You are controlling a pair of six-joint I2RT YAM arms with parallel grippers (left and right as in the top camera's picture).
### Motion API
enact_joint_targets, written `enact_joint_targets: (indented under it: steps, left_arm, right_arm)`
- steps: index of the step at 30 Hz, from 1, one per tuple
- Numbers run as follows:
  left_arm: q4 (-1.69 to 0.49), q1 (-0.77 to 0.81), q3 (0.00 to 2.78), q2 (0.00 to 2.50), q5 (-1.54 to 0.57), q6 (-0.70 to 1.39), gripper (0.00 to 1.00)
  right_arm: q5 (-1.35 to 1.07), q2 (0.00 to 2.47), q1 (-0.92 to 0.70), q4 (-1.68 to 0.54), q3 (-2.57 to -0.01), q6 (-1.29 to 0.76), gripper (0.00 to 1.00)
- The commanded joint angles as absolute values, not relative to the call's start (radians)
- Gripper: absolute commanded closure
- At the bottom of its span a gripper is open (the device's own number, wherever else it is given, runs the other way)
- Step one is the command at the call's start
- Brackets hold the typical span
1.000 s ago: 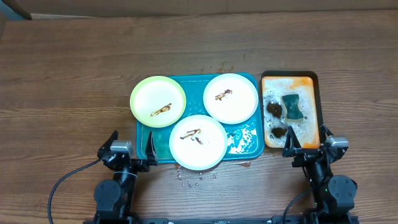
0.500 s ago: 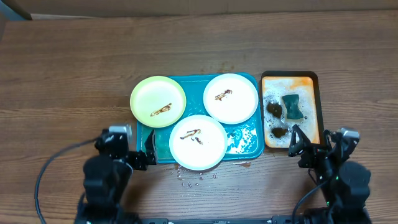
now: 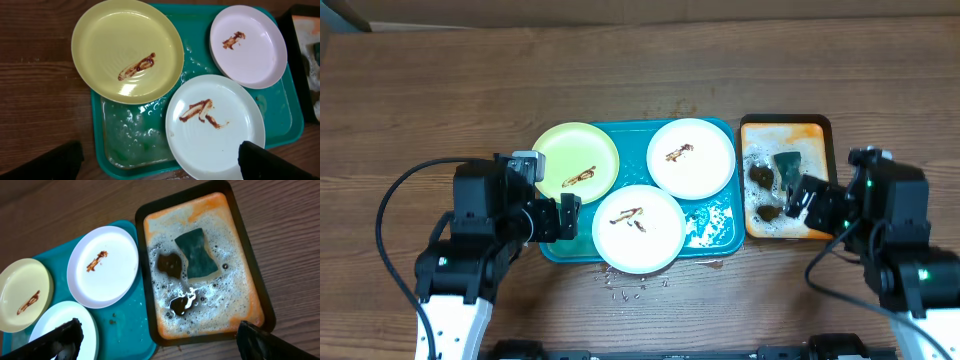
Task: Clean dirty plates on tray and stack at the side
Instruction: 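Move the left gripper to the front white plate rim and grasp it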
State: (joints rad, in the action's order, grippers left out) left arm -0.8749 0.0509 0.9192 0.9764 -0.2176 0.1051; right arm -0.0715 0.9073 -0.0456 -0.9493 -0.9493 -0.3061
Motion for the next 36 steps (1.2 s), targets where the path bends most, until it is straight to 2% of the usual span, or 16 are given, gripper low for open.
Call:
enact_joint_targets:
  steps: [1, 8, 11, 16, 21, 22, 24, 27, 33, 36]
  left_arm:
    - [-0.882, 0.053, 0.942, 1.015, -0.263, 0.113, 0.00]
    - [-0.884, 0.063, 0.937, 1.114, -0.263, 0.080, 0.00]
    - [-0.886, 0.084, 0.933, 1.172, -0.263, 0.074, 0.11]
    - [-0.892, 0.144, 0.933, 1.307, -0.252, 0.075, 0.13]
    - [-0.891, 0.167, 0.933, 1.439, -0.253, 0.075, 0.26]
    - [-0.892, 0.167, 0.933, 1.470, -0.253, 0.075, 0.31]
    - [-0.889, 0.167, 0.933, 1.512, -0.253, 0.075, 0.34]
    - [-0.880, 0.167, 0.933, 1.560, -0.256, 0.075, 0.46]
    - [-0.861, 0.171, 0.933, 1.613, -0.264, 0.088, 0.49]
    - [-0.859, 0.183, 0.933, 1.620, -0.264, 0.090, 0.58]
  right_arm:
    - [-0.047, 0.953, -0.044, -0.948, -0.984, -0.285, 0.00]
    - [-0.042, 0.995, -0.044, -0.952, -0.984, -0.281, 0.00]
    - [-0.043, 0.995, -0.044, -0.944, -0.984, -0.282, 0.00]
    - [-0.043, 0.995, -0.044, -0.949, -0.984, -0.281, 0.00]
    - [-0.043, 0.995, -0.044, -0.952, -0.984, -0.281, 0.00]
    - [-0.043, 0.995, -0.044, -0.952, -0.984, -0.281, 0.00]
    - [-0.043, 0.995, -0.044, -0.952, -0.984, -0.281, 0.00]
    - [-0.043, 0.995, -0.044, -0.952, -0.984, -0.281, 0.00]
    - [-0.043, 0.995, -0.044, -0.952, -0.984, -0.282, 0.00]
    - [-0.043, 0.995, -0.044, -0.952, -0.984, -0.281, 0.00]
